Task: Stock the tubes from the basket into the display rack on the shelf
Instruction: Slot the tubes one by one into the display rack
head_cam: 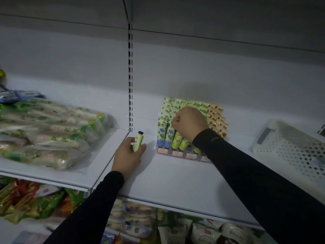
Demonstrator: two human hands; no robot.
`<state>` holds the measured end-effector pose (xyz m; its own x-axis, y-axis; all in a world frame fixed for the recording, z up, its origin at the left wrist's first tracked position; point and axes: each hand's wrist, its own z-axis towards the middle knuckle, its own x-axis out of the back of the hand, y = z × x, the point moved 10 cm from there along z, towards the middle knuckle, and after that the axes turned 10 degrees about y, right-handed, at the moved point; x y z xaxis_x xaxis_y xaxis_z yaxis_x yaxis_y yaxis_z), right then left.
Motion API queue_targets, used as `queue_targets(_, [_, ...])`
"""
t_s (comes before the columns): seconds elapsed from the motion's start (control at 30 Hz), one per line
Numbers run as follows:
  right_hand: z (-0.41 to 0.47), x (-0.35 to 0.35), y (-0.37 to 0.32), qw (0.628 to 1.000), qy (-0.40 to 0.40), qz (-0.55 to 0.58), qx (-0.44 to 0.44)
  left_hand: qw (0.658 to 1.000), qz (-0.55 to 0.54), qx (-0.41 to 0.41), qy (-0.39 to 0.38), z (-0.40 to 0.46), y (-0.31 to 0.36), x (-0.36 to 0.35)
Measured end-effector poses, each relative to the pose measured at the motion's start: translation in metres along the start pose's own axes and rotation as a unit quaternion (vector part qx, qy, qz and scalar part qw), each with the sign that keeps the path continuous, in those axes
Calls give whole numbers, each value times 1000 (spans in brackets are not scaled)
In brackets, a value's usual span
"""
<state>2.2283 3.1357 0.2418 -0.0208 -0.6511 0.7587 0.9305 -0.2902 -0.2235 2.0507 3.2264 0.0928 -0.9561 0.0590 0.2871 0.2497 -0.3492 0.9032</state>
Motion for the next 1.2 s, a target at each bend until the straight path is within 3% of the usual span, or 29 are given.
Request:
queue_targets(0.7, [0, 0, -2, 999, -29, 9, 12, 1000, -4, -4, -1, 1, -1, -1])
queue_targets(1.2, [-26, 46, 16, 991, 72, 112, 20, 996, -83, 36, -29, -3, 10, 3])
